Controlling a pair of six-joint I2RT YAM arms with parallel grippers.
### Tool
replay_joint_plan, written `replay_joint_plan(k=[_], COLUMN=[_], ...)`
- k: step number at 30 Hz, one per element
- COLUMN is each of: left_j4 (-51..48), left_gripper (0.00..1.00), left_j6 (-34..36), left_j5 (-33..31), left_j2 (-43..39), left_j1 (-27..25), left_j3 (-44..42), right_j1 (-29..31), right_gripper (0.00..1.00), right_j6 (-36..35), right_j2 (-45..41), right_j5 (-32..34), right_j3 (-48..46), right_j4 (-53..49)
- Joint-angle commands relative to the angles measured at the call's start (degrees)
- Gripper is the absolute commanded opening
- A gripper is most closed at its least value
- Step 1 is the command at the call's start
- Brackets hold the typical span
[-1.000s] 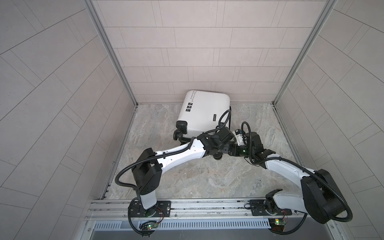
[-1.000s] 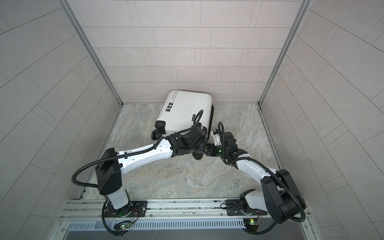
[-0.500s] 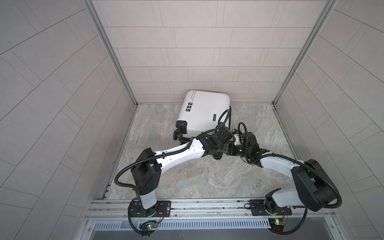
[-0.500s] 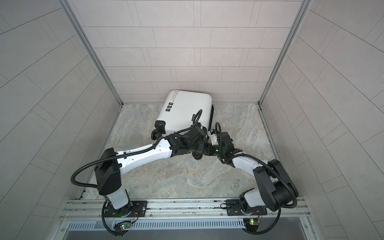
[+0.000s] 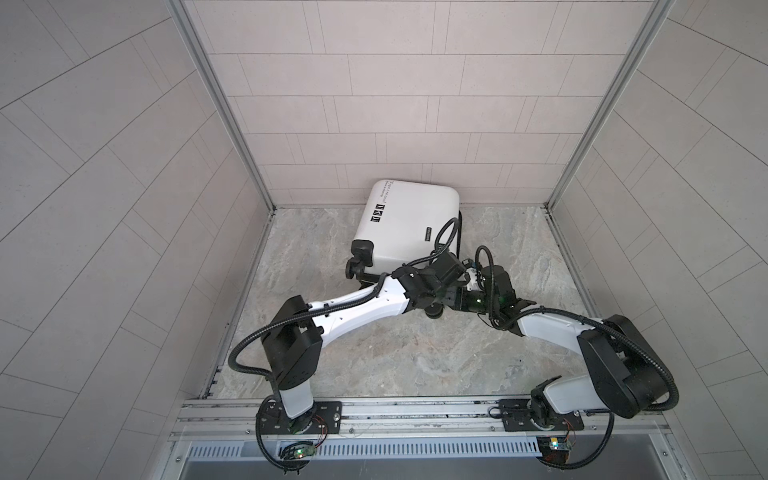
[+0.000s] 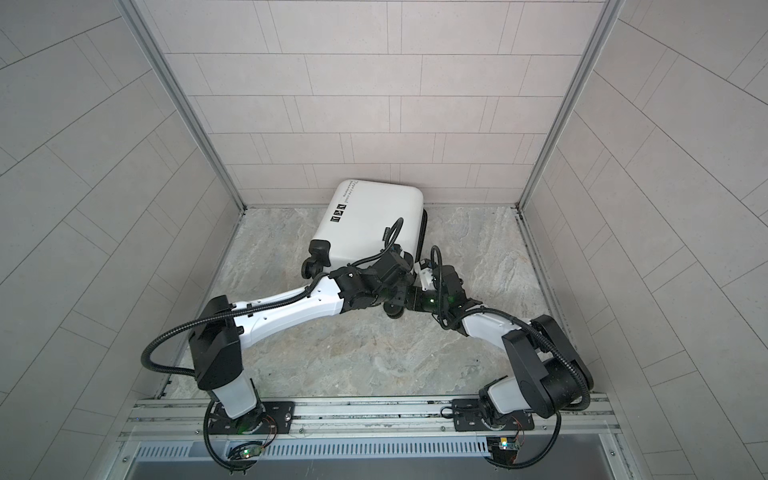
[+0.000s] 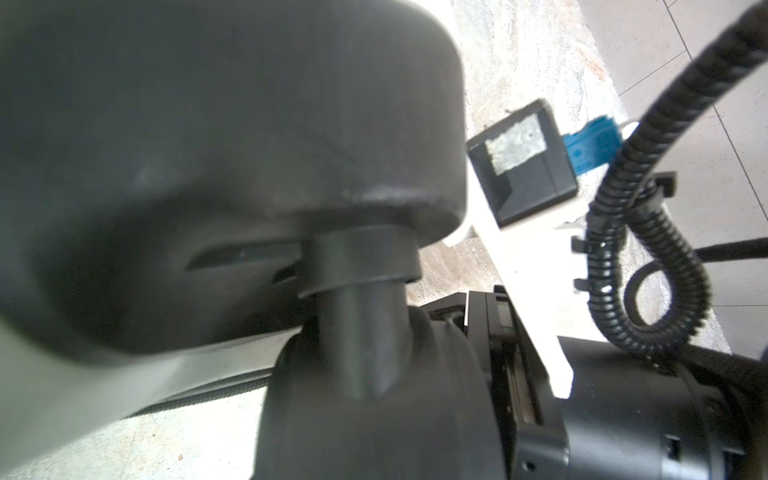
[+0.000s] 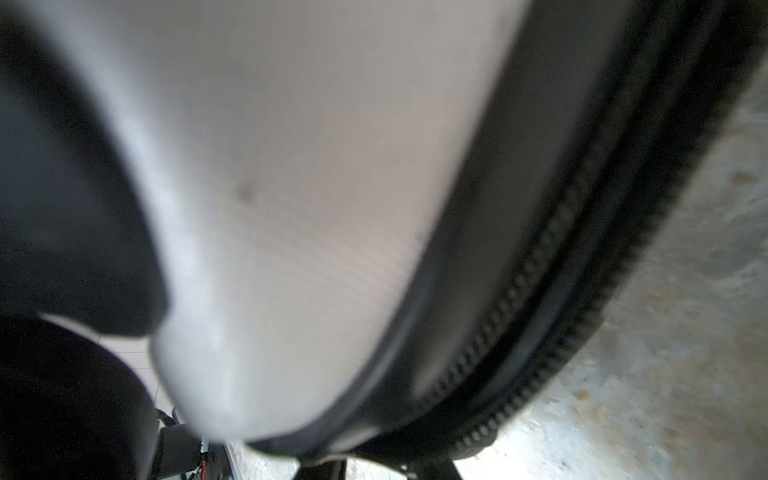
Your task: Pack the luggage
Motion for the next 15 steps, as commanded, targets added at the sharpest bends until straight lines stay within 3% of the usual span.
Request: replay_joint_plan(k=[1,15], left_j4=[4.6,4.6], left_gripper=[0.00,0.00], left_j6=[0.8,0.9], left_j5=[-2.1,-2.7], left_j2=[-4.1,-4.4], left_j1=[0.4,0.5], left_j3=[0.3,-0.4], right_j1=[0.2,0.2], right_gripper=[0.21,0.00], right_j6=[0.7,-0.1], right_j2=[-0.3,-4.9], right_j5=[0.8,1.3], right_j3=[0.1,0.5], right_j4=[4.8,-1.3])
